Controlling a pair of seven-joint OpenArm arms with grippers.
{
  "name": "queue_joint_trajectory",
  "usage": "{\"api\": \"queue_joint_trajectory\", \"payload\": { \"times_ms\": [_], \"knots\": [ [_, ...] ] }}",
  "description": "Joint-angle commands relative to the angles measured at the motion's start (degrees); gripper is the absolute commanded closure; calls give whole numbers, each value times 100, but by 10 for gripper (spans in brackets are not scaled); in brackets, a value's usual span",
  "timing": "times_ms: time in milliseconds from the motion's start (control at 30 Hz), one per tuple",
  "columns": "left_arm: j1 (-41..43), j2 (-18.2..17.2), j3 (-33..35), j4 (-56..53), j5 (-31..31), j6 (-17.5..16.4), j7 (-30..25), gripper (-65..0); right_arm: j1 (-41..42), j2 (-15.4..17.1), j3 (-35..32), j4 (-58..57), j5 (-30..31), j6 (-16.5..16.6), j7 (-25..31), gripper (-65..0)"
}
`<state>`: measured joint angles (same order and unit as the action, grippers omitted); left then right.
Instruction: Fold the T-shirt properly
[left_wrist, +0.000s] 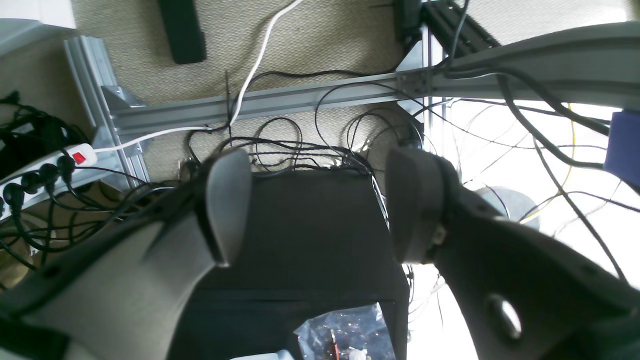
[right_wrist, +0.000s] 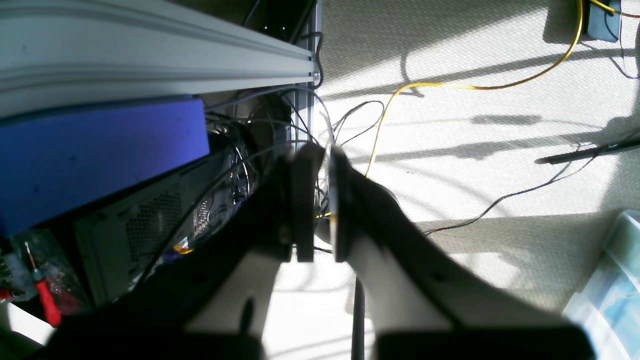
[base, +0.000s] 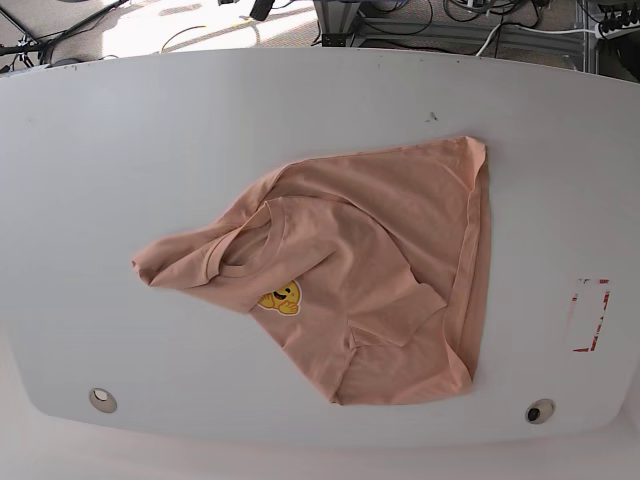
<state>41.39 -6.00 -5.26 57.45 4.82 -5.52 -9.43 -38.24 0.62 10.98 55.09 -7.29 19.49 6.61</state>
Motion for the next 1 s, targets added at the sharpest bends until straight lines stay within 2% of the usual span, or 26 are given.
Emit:
{"api": "queue_joint_trajectory", "payload": {
  "times_ms": [0, 100, 200, 333, 533, 833, 967],
  "knots": [
    [349, -2, -77, 483, -3, -24, -107, -388, -435, 4, -83, 579, 4, 16, -138, -43],
    [842, -2, -208, 1134, -3, -24, -107, -388, -857, -5, -153, 1221, 4, 25, -323, -43],
    [1228, -2, -217, 1644, -12, -24, -107, -388, -1156, -155, -153, 1722, 4, 34, -375, -43],
    [1923, 15, -402, 2479, -12, -24, -125, -388, -1657, -163, -144, 2522, 4, 51, -578, -43],
    [2723, 33, -657, 3596, -20, -24, -134, -388, -2361, -163, -144, 3612, 12, 51, -586, -43],
    [3361, 191, -1158, 5011, -20, -24, -143, -386, -3240, -137, -118, 4983, 927, 51, -595, -43],
    [3361, 200, -1237, 5574, -29, -24, -143, -386, -3565, -137, -118, 5555, 1059, 43, -595, -43]
  ]
}}
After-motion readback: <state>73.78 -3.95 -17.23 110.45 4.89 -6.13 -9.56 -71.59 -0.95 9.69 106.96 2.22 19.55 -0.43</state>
